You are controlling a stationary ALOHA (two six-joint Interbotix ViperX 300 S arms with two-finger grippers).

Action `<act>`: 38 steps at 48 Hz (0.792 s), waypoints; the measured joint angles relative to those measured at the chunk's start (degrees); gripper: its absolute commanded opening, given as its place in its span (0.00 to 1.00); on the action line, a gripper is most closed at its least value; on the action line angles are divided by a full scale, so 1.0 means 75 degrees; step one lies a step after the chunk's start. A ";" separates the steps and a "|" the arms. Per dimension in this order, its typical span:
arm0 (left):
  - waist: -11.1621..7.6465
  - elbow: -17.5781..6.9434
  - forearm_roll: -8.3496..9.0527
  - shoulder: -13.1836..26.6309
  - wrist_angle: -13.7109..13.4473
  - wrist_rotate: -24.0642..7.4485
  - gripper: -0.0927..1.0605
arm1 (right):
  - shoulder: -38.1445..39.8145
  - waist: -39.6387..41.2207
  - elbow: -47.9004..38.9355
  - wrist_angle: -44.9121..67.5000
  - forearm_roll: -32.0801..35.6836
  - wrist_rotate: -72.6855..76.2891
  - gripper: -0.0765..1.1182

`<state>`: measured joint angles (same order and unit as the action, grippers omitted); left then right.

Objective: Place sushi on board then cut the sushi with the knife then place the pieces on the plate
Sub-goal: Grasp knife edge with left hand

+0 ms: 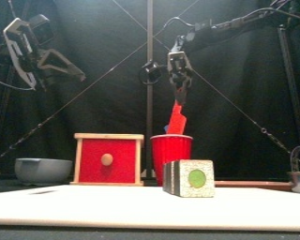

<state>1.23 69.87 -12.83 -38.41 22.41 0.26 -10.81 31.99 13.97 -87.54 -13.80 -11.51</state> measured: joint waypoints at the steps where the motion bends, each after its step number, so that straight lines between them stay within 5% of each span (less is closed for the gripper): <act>1: 0.0000 0.0000 0.0000 0.0000 -0.0012 0.0000 0.08 | 0.0070 -0.0012 0.0000 0.0000 0.0000 0.0012 0.34; 20: 0.0129 0.0000 0.0000 0.0000 0.0035 -0.0012 0.08 | 0.1840 -0.0504 -0.0574 0.0434 0.0047 0.0527 0.34; 38: 0.0281 -0.0129 0.0023 -0.0012 0.0668 -0.0023 0.08 | 0.4160 -0.1594 -0.3117 0.3562 0.0527 0.0984 0.34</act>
<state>3.34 68.91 -12.66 -38.50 27.42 0.09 20.39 20.04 -9.40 -60.82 -9.84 -4.13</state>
